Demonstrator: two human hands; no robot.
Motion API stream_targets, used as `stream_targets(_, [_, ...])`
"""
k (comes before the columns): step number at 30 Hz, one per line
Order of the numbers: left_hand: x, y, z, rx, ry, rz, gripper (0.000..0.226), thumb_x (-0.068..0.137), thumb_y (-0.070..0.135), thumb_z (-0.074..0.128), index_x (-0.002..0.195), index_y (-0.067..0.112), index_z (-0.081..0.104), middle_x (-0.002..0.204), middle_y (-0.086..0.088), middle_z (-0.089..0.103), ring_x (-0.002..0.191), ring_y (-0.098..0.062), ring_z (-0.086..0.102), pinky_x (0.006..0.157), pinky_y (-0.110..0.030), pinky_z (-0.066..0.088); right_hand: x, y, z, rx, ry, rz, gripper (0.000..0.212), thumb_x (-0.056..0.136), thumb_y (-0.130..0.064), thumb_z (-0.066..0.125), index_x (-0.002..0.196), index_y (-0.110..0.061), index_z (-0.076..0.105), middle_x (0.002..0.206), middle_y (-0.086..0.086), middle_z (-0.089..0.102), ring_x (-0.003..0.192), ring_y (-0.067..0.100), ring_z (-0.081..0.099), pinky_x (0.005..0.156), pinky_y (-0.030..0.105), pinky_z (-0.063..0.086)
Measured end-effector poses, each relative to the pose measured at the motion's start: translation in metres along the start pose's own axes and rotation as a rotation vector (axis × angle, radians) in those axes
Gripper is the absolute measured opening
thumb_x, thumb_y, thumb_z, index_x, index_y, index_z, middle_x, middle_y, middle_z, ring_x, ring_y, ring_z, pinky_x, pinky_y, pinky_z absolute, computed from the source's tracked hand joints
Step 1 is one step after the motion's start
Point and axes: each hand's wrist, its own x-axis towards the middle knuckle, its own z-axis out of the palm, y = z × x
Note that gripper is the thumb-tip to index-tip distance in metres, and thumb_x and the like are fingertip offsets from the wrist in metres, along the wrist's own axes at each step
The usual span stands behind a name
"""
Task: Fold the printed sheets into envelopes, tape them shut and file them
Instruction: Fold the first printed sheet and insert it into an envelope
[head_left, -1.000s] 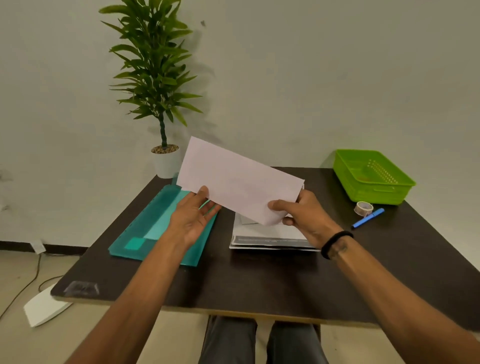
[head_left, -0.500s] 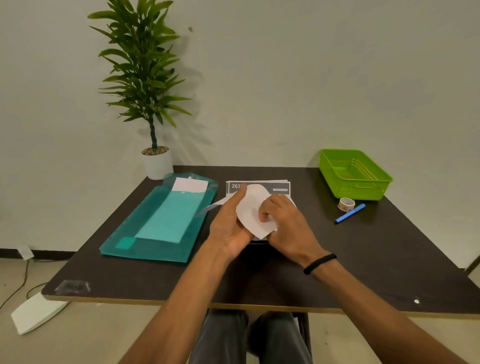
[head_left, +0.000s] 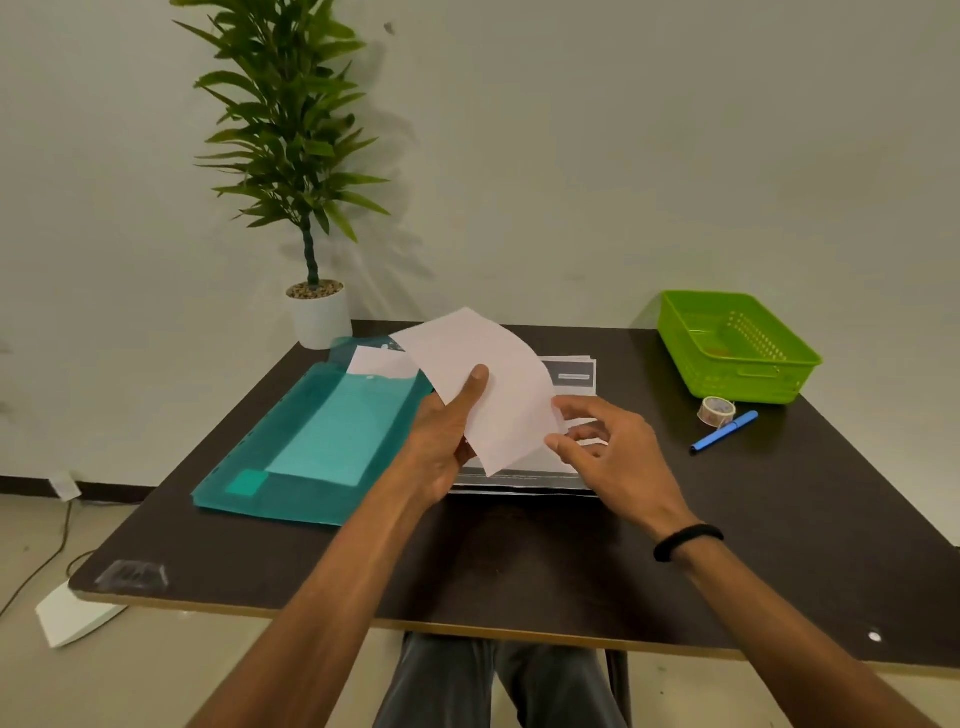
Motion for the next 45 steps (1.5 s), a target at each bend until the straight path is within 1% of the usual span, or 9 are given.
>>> stream_targets(7, [0.009, -0.008, -0.014, -0.139, 0.003, -0.146, 0.026, 0.097, 0.049, 0.063, 0.113, 0.028, 0.064, 0.103, -0.006, 0.080, 0.095, -0.026, 0.077, 0.080, -0.043, 0.061, 0.000, 0.017, 0.019, 0.221, 0.143, 0.087, 0.035, 0.086, -0.018, 0.086, 0.119, -0.020, 0.077, 0.108, -0.009, 0.076, 0.091, 0.005, 0.074, 0.080, 0.017, 0.060])
stream_targets(11, [0.013, -0.033, -0.031, -0.082, 0.027, -0.159, 0.027, 0.101, 0.029, 0.064, 0.126, 0.021, 0.065, 0.124, -0.007, 0.074, 0.115, -0.029, 0.070, 0.090, -0.046, 0.061, 0.003, 0.025, 0.023, 0.380, 0.158, 0.174, 0.024, 0.085, -0.011, 0.086, 0.106, -0.018, 0.078, 0.098, 0.001, 0.079, 0.084, 0.012, 0.078, 0.085, 0.029, 0.062])
stream_targets(16, [0.018, -0.055, -0.041, 0.026, 0.085, -0.086, 0.032, 0.102, 0.022, 0.061, 0.134, 0.017, 0.060, 0.128, -0.002, 0.072, 0.116, -0.028, 0.069, 0.074, -0.038, 0.063, 0.013, 0.024, 0.024, 0.299, 0.021, 0.182, 0.025, 0.089, -0.006, 0.081, 0.112, -0.014, 0.077, 0.098, 0.005, 0.074, 0.077, 0.016, 0.078, 0.073, 0.021, 0.058])
stream_targets(20, [0.023, -0.062, -0.050, 0.164, 0.206, 0.055, 0.038, 0.097, 0.027, 0.070, 0.133, 0.030, 0.059, 0.123, 0.005, 0.074, 0.110, -0.018, 0.072, 0.089, -0.042, 0.062, 0.019, 0.022, 0.022, 0.192, -0.164, 0.237, 0.027, 0.091, -0.013, 0.081, 0.115, -0.025, 0.077, 0.100, 0.001, 0.072, 0.078, 0.016, 0.077, 0.077, 0.025, 0.063])
stream_targets(23, [0.019, -0.065, -0.055, 0.241, 0.212, 0.142, 0.030, 0.099, 0.027, 0.068, 0.120, 0.045, 0.058, 0.115, 0.019, 0.074, 0.105, -0.006, 0.072, 0.091, -0.033, 0.061, 0.026, 0.023, 0.023, 0.073, -0.262, 0.234, 0.020, 0.089, -0.020, 0.083, 0.105, -0.030, 0.078, 0.097, -0.004, 0.073, 0.080, 0.015, 0.075, 0.073, 0.024, 0.057])
stream_targets(31, [0.023, -0.056, -0.067, 0.287, 0.226, 0.178, 0.048, 0.099, 0.036, 0.067, 0.144, 0.037, 0.050, 0.122, 0.024, 0.066, 0.107, -0.003, 0.069, 0.092, -0.035, 0.062, 0.051, 0.005, 0.029, 0.102, -0.348, 0.201, 0.015, 0.082, -0.015, 0.088, 0.094, -0.017, 0.080, 0.087, 0.002, 0.079, 0.076, 0.024, 0.077, 0.075, 0.027, 0.061])
stream_targets(36, [0.035, -0.042, -0.067, 0.189, 0.294, 0.168, 0.067, 0.093, 0.034, 0.076, 0.149, 0.041, 0.041, 0.116, 0.009, 0.075, 0.103, -0.011, 0.074, 0.088, -0.043, 0.063, 0.067, 0.008, 0.037, 0.287, -0.350, 0.136, 0.028, 0.084, -0.005, 0.085, 0.110, -0.016, 0.079, 0.093, 0.015, 0.075, 0.081, 0.031, 0.078, 0.078, 0.031, 0.065])
stream_targets(40, [0.029, -0.040, -0.070, 0.228, 0.229, 0.213, 0.083, 0.080, 0.021, 0.089, 0.141, 0.040, 0.035, 0.106, 0.000, 0.074, 0.094, -0.016, 0.077, 0.083, -0.037, 0.064, 0.068, 0.020, 0.047, 0.467, -0.230, 0.174, 0.031, 0.083, -0.002, 0.084, 0.112, -0.011, 0.078, 0.097, 0.021, 0.072, 0.081, 0.027, 0.076, 0.080, 0.033, 0.065])
stream_targets(45, [0.017, -0.049, -0.074, 0.373, 0.237, 0.351, 0.054, 0.085, 0.013, 0.085, 0.127, 0.023, 0.053, 0.098, -0.004, 0.075, 0.083, -0.019, 0.078, 0.072, -0.026, 0.062, 0.059, 0.039, 0.057, 0.546, -0.219, 0.182, 0.029, 0.083, 0.001, 0.083, 0.111, -0.008, 0.079, 0.087, 0.010, 0.069, 0.080, 0.027, 0.072, 0.079, 0.031, 0.064])
